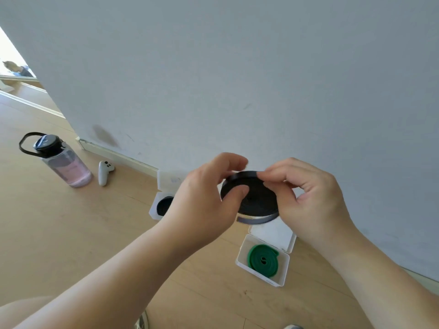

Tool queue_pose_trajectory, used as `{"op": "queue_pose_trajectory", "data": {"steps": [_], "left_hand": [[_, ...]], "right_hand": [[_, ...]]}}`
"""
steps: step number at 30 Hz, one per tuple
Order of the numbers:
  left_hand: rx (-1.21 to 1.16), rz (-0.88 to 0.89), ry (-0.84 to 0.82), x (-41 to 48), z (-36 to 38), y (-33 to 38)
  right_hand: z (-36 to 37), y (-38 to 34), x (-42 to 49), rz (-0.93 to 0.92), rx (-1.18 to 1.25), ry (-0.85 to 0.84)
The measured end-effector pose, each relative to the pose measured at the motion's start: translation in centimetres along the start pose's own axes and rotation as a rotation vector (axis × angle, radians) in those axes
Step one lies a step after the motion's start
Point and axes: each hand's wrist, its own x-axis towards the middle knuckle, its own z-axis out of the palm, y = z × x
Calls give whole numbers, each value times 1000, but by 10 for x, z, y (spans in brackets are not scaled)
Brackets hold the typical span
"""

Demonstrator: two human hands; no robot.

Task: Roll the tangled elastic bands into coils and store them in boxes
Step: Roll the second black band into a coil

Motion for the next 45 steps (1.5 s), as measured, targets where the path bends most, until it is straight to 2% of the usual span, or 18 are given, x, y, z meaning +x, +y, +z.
{"op": "queue_pose_trajectory", "data": {"steps": [3,5,8,12,16,18,23,27,30,35,40,45], "left_hand": [[58,60,-1,0,1,1],[-1,-15,-6,2,-1,2],[-138,-145,48,4,-4,2],[-401,-265,156,10,-13,0],[-581,-299,-16,11,-17,2],[-565,-291,-51,10,-18,2],[-345,-267,-49,10,-16,0],[-149,-97,-91,3,-9,1],[-63,-46,-89,2,-7,-1],[-148,-102,-15,6,-11,-1],[-409,-170,138,13,-21,-4],[-586,-231,147,11,-18,-1]], "right_hand": [[3,0,-2,-90,-56,-25],[0,-2,-2,9,11,-12],[-6,-2,0,260,174,-17],[-10,1,3,348,261,21],[-14,1,6,401,314,87],[-16,4,6,429,329,89],[-15,2,5,384,272,32],[-9,-2,-1,271,182,-82],[-8,-2,-1,269,198,-88],[-11,1,1,370,326,-37],[-17,5,4,445,425,-14],[-5,-2,4,459,580,43]]}}
